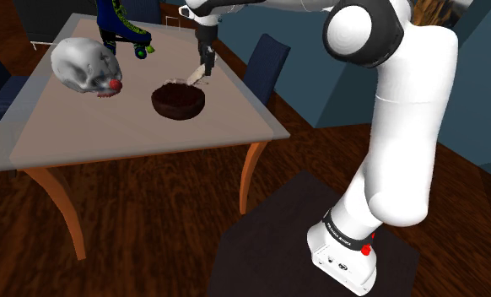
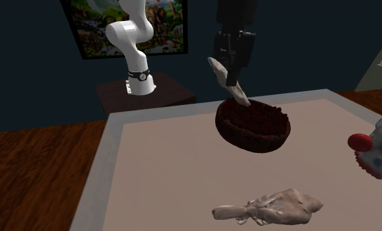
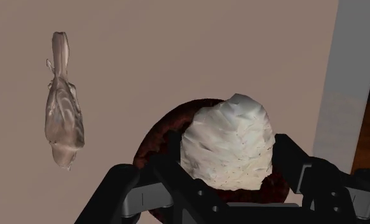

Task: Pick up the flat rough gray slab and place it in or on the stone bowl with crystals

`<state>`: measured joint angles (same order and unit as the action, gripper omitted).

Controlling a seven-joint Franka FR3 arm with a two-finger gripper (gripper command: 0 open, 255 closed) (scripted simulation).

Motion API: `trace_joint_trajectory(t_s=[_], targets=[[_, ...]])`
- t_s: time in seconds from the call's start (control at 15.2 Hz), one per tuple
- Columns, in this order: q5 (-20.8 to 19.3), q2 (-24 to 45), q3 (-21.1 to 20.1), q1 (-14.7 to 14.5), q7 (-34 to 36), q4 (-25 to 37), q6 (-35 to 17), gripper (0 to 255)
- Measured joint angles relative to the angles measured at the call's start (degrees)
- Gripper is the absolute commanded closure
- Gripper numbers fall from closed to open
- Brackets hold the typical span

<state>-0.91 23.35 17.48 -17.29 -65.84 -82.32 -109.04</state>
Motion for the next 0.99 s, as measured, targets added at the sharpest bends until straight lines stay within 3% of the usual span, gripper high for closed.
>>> trace_joint_trajectory(t_s=[0.26, 0.4, 0.99], targets=[[1.29, 8.18, -1.47, -1.08, 3.14, 13.01, 5.33, 255], [1.49, 10.34, -1.89, -1.69, 4.34, 15.86, 6.18, 255], [1.55, 11.53, -2.12, -2.24, 5.30, 11.51, 0.73, 255]])
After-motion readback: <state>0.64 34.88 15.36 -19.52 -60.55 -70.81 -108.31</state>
